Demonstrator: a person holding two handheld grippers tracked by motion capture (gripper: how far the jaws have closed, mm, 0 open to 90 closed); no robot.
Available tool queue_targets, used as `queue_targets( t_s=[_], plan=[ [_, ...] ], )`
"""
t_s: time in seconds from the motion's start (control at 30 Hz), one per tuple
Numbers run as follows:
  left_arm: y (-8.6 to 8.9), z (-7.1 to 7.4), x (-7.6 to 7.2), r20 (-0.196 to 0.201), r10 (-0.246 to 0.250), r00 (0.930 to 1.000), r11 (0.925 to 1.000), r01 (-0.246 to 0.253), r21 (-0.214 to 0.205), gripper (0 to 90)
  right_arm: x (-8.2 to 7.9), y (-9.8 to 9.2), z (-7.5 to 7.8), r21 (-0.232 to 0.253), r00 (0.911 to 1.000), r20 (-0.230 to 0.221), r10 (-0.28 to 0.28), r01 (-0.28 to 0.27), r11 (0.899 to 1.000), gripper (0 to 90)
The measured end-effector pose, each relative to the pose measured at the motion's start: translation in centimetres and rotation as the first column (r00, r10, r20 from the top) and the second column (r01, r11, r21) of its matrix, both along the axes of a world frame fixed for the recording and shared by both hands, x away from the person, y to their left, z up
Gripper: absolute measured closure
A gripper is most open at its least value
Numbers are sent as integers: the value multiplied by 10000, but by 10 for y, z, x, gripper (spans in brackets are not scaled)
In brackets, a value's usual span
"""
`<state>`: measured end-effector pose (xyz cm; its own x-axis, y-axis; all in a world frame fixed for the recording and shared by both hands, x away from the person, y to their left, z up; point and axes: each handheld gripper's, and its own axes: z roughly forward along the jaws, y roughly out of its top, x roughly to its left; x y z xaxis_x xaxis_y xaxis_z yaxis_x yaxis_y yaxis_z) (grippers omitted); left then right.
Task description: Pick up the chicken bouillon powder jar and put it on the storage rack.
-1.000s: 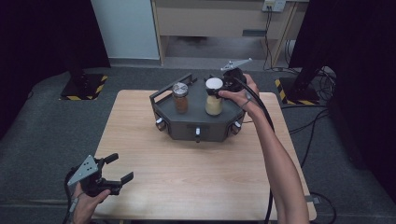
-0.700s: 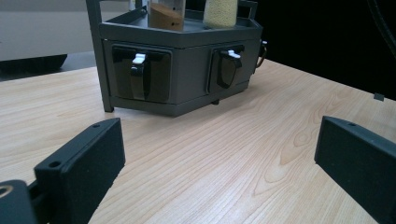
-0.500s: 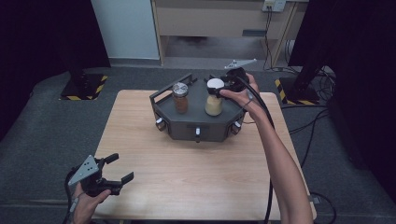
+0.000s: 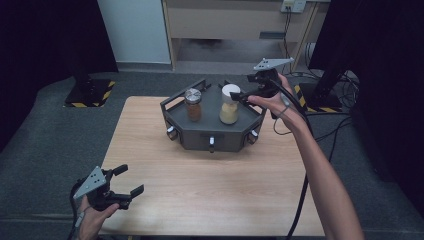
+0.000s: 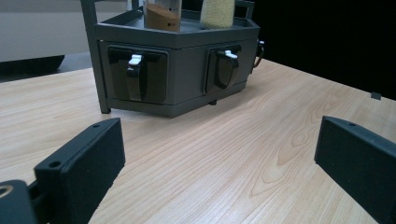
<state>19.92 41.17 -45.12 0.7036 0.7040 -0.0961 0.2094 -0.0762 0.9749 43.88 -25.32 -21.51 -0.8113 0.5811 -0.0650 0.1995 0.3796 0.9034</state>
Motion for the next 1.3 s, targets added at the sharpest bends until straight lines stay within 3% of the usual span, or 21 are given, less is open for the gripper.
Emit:
queue_targets(
  t_s=[0.7, 1.13, 1.3],
  plan=[
    [-1, 0, 0, -33, -5, 10000, 10000, 5, 20, 6, -56, -28, 4, 25, 9923, 869, 883, -888, 9960, 30],
    [-1, 0, 0, -41, -9, 10000, 10000, 9, 13, 5, -83, -41, -8, 326, 9854, 1149, 1258, -1303, 9909, 33],
    [-1, 0, 0, -39, -7, 10000, 10000, 7, 16, 6, -96, -48, -20, 522, 9842, 1261, 1241, -1315, 9899, 33]
  ],
)
